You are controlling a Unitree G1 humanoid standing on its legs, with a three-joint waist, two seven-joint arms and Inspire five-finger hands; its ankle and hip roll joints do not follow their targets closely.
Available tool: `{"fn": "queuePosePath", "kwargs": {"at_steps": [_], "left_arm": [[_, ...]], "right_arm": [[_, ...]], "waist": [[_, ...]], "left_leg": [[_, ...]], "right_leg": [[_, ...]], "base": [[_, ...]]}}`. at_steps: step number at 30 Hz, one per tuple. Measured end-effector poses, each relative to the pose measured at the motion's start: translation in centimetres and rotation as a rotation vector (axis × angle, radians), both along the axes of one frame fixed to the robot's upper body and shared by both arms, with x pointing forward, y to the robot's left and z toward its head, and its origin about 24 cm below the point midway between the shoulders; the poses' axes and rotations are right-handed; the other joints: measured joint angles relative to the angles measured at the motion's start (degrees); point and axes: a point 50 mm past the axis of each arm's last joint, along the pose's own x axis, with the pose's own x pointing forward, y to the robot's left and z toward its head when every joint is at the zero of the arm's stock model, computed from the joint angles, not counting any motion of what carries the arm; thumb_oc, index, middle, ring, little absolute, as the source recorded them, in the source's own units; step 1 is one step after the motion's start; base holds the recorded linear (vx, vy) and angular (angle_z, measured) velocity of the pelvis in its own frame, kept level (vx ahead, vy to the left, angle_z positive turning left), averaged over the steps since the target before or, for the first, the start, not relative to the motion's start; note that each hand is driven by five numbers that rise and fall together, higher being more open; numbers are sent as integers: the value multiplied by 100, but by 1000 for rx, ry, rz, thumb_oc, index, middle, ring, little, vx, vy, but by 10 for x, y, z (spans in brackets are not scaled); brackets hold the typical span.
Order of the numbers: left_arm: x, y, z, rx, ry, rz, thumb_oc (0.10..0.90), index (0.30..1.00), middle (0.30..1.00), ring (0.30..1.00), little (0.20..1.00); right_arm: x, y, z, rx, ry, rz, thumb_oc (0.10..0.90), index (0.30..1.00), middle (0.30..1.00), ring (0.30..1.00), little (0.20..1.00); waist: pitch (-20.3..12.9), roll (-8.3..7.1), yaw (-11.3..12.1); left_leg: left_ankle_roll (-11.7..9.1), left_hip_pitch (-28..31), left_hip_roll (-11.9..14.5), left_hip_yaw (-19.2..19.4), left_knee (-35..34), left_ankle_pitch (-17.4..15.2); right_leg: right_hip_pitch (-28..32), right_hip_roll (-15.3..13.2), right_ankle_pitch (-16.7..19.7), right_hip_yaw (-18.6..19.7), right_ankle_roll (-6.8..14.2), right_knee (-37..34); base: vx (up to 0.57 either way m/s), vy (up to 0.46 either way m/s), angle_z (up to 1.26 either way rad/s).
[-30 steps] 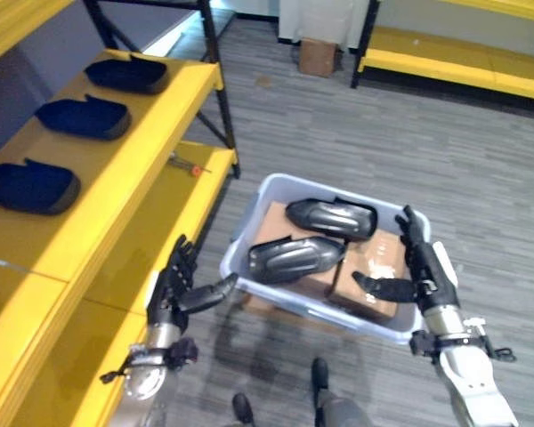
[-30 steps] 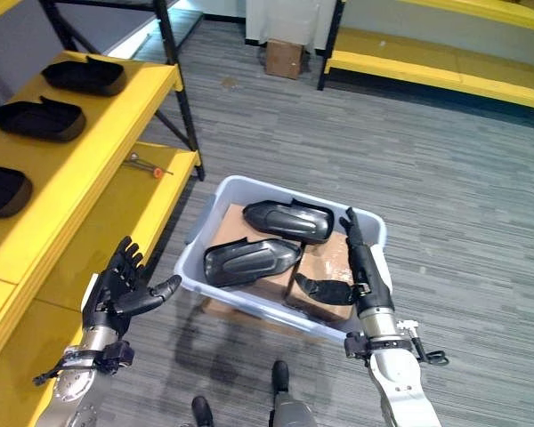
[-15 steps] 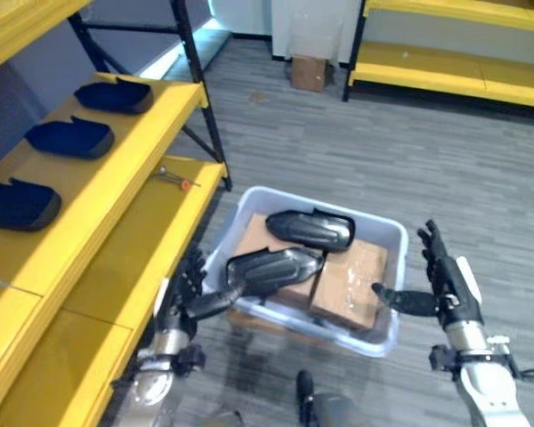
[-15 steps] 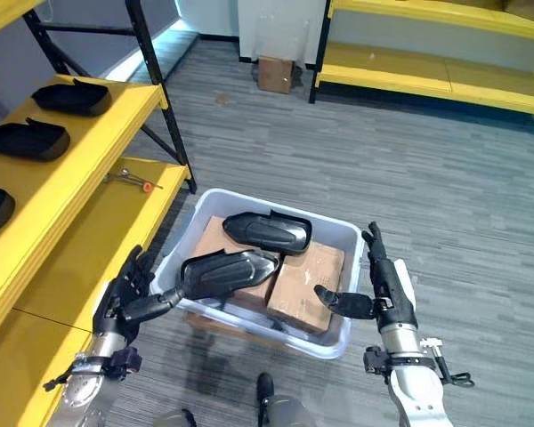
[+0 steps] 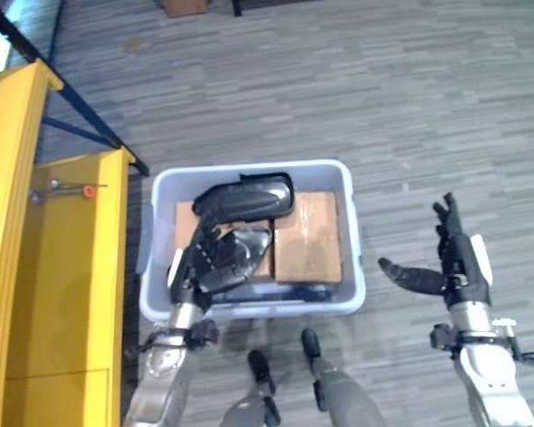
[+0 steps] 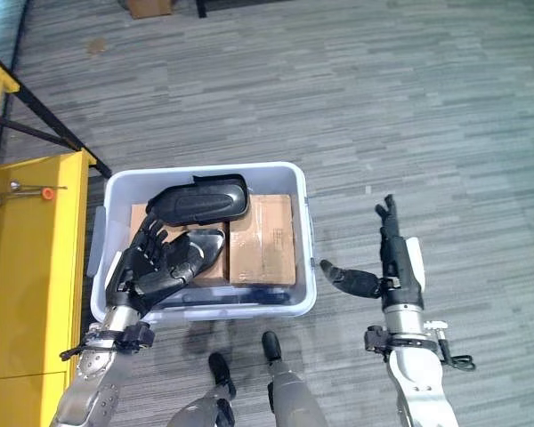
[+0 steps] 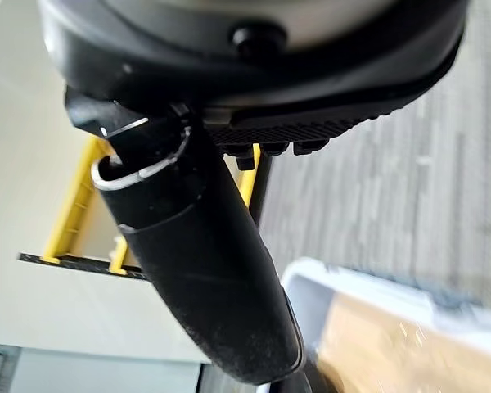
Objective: Move parts from the plastic box to the shelf.
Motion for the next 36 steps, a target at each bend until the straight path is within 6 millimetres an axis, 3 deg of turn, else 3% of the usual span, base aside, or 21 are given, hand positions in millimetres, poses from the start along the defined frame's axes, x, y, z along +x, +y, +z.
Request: {"fn": "queuePosePath", "kwargs": {"at_steps": [5, 9, 19, 27, 31, 36], "left_arm": [[-5, 12, -3, 23, 22, 54, 900, 1000, 1000, 1000, 1000], [-13, 20, -9, 42, 57, 86, 900, 1000, 1000, 1000, 1000], [-15, 17, -7, 34, 51, 73, 900, 1000, 1000, 1000, 1000], [-11, 14, -4, 0, 35, 59, 900, 1000, 1000, 1000, 1000], [-10, 16, -2, 27, 36, 47, 900, 1000, 1000, 1000, 1000], [-9, 17, 2, 33, 30, 19, 900, 1000, 1000, 1000, 1000]], "right_arm": [[3, 10, -2, 6, 10, 50, 900, 1000, 1000, 1000, 1000], [9, 11, 5, 4, -23, 57, 900, 1000, 1000, 1000, 1000], [11, 4, 13, -53, -39, 43, 900, 1000, 1000, 1000, 1000], [26, -3, 43, -313, -129, 43, 900, 1000, 1000, 1000, 1000], [39, -2, 64, -426, -209, 37, 900, 1000, 1000, 1000, 1000], [56, -22, 78, -654, -189, -9, 900, 1000, 1000, 1000, 1000]], "waist": [[0, -2, 169], [1, -4, 218], [9, -22, 206], [102, -158, 382], [240, -284, 587], [376, -307, 732]], "left_leg": [[46, 92, -206, 19, -27, -20], [64, 88, -207, 19, -28, -32], [135, -134, -133, -40, -32, -71], [115, -309, -116, -337, -2, -29], [104, -371, -113, -434, 9, 7], [121, -554, -129, -566, 73, 27]], "right_leg": [[252, -217, 56, 37, 104, -347], [251, -216, 47, 31, 116, -347], [50, -140, 74, -12, 103, -348], [8, -139, 41, -292, 86, -348], [-2, -140, 34, -386, 80, -348], [-106, -167, 34, -525, 81, -348]], "base": [[27, 15, 7], [0, 0, 0], [-3, -45, 1], [-24, -45, 18], [-41, -35, 13], [-38, -15, 15]]}}
